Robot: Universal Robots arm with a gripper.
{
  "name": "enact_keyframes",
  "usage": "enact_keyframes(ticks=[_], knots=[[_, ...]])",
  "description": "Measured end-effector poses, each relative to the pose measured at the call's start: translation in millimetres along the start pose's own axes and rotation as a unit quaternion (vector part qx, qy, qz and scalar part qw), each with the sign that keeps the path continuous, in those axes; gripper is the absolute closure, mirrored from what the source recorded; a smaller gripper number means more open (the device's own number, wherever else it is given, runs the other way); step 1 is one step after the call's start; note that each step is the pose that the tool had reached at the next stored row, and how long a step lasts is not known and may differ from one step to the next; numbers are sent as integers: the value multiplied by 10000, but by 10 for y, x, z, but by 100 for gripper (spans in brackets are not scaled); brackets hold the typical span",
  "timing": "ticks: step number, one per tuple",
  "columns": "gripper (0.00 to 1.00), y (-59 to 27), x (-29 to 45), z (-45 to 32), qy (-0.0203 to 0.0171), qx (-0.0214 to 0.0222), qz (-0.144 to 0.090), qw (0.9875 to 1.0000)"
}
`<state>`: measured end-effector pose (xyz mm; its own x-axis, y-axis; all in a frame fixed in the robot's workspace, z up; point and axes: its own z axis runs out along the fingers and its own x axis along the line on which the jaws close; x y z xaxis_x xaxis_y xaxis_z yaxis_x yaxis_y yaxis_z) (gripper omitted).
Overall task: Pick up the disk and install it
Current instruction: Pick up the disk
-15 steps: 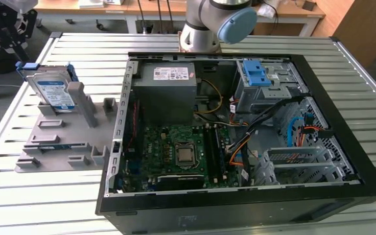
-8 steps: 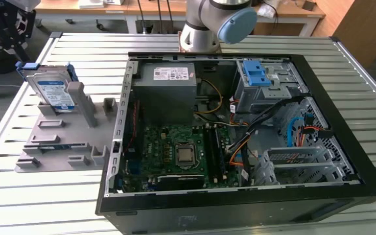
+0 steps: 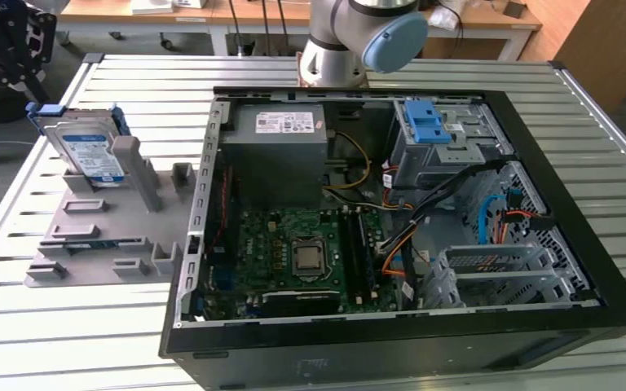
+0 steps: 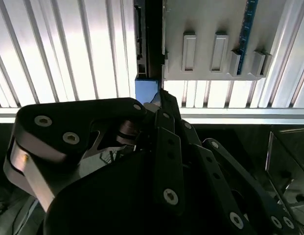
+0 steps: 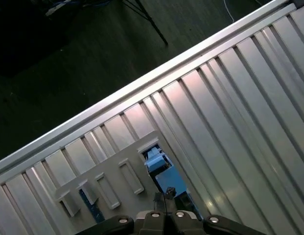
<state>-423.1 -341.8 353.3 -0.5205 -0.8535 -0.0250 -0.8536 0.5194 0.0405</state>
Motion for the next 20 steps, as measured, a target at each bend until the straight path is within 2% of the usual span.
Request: enact_keyframes(ticks=[4, 10, 16, 18, 20], knots=[[89, 0, 0, 4, 11, -4, -320, 9995], [89, 0, 0, 10, 25, -9, -764, 9971], [89, -1, 0, 15, 37, -11, -1164, 9932], [89, -1, 0, 16, 41, -12, -1300, 9915], [89, -1, 0, 18, 45, -13, -1460, 9893]])
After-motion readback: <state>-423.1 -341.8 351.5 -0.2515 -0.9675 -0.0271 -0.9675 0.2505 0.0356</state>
